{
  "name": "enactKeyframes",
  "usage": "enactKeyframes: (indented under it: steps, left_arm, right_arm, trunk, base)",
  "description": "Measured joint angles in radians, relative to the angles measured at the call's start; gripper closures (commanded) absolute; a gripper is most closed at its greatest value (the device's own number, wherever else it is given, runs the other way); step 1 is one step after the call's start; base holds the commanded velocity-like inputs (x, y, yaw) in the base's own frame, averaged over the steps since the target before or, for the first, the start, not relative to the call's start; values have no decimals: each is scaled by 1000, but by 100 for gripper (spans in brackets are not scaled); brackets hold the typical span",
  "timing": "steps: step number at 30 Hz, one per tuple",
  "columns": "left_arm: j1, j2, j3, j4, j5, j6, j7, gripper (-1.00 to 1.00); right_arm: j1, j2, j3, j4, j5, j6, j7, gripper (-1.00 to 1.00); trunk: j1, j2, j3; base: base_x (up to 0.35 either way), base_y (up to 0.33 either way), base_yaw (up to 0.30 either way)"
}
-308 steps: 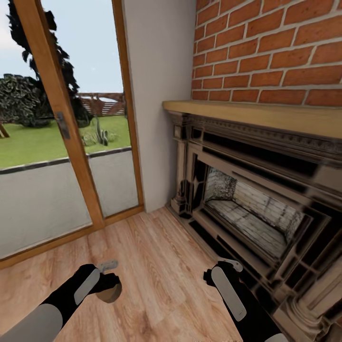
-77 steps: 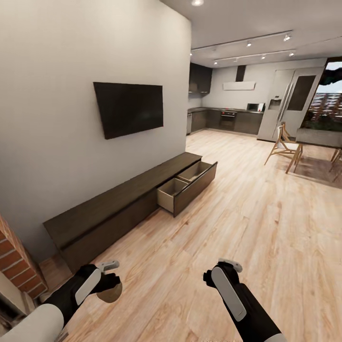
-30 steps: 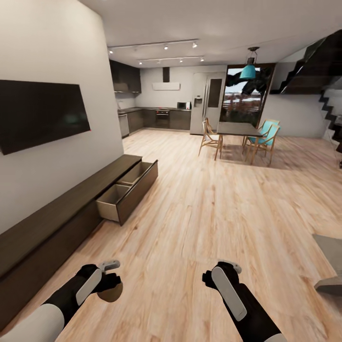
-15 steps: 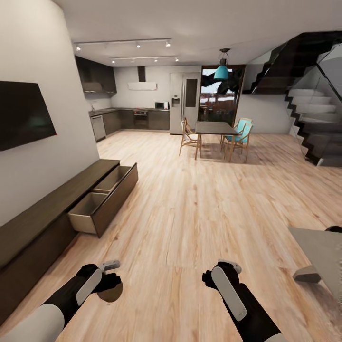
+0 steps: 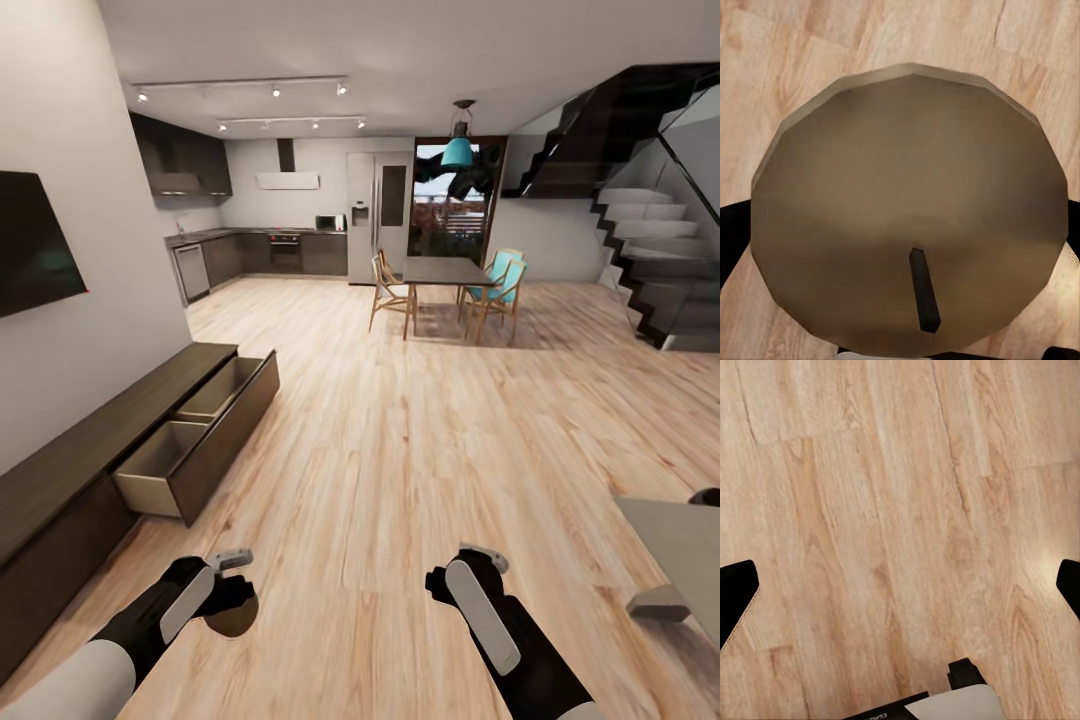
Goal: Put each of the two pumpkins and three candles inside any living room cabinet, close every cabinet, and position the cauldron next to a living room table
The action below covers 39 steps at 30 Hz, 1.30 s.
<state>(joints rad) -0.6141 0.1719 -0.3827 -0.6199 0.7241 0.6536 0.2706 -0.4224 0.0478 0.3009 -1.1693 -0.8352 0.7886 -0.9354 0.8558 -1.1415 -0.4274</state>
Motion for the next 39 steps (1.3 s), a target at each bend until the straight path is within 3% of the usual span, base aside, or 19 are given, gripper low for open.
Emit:
enactKeyframes:
  steps: [15, 39]
  left_arm:
    - [0, 0, 0, -2, 0, 0, 0, 100]
    - [0, 0, -1, -2, 0, -2, 0, 100]
  right_arm:
    - [0, 0, 0, 0, 0, 0, 0, -100]
    - [0, 0, 0, 1, 0, 0, 0, -100]
  trunk:
    - [0, 0, 0]
    - [0, 0, 2]
  base:
    - [333, 0, 74]
    - [333, 0, -80]
